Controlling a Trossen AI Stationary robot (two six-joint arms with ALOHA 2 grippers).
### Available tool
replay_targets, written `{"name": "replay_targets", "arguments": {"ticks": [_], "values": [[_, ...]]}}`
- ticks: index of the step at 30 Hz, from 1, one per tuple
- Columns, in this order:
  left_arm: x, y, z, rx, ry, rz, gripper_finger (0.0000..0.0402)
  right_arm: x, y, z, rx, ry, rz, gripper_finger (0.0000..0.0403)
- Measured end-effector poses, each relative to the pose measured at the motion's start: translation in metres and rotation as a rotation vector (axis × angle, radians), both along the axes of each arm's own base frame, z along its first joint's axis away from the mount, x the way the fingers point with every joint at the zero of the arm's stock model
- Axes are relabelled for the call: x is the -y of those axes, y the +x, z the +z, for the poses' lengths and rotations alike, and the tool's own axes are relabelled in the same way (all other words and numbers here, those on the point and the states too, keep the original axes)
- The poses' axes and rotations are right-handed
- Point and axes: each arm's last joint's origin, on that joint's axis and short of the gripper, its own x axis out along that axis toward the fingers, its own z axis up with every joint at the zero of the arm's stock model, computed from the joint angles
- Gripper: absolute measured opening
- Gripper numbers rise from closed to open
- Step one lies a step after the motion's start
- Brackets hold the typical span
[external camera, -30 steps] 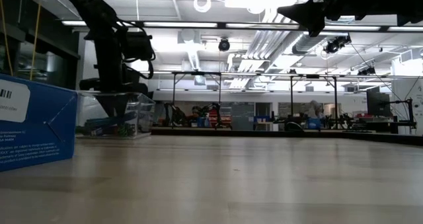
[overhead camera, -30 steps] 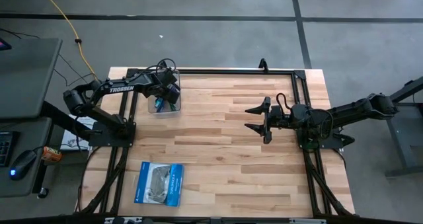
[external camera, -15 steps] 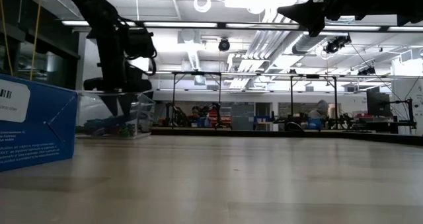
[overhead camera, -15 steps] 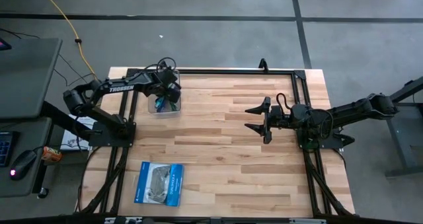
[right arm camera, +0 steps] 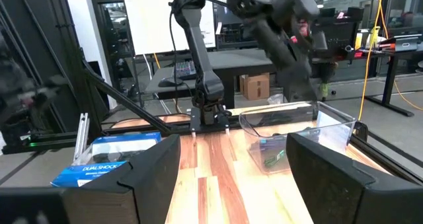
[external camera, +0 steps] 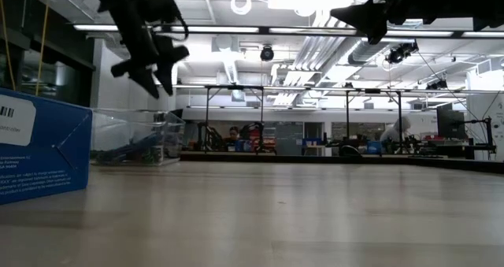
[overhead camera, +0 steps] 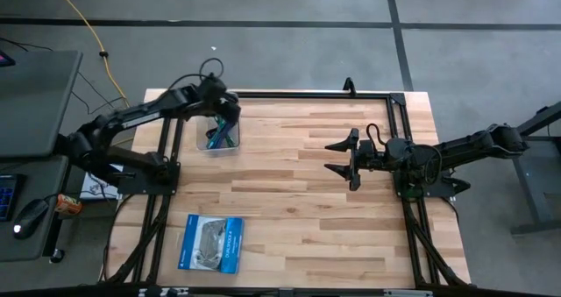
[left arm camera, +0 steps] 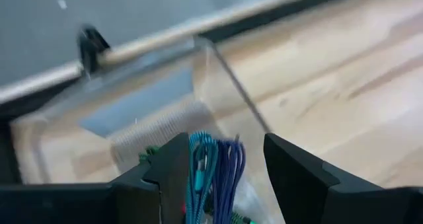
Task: Pick and place USB-C Cables
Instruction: Return to Home Position
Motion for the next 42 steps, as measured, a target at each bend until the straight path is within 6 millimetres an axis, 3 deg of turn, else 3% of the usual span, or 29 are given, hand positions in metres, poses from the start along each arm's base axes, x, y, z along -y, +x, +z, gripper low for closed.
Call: {"name": "replay_targets", "arguments": {"ticks": [9,15,19,24,30,35,42], "values": [[0.021,-0.016,0.045,0.106,0.267,0.044,0.0177,0.000,0.000,0.000,-0.003,0.007,0.000,0.0268],[0.025,-0.013,0.051,0.148,0.304,0.019,0.0177,0.000,0.000,0.000,-0.004,0.007,0.000,0.0268],[0.037,0.006,0.046,0.273,0.346,-0.153,0.0177,0.000,0.000,0.000,-0.004,0.006,0.000,0.0268],[0.074,0.029,0.037,0.555,0.469,-0.417,0.0177,0.000,0.000,0.000,-0.004,0.007,0.000,0.0268],[0.129,0.038,0.020,0.841,0.562,-0.670,0.0177,0.000,0.000,0.000,-0.004,0.007,0.000,0.0268],[0.166,0.040,0.014,0.904,0.569,-0.840,0.0177,0.000,0.000,0.000,-0.004,0.007,0.000,0.0268],[0.203,0.039,0.011,0.814,0.662,-0.955,0.0177,0.000,0.000,0.000,-0.004,0.007,0.000,0.0268]]}}
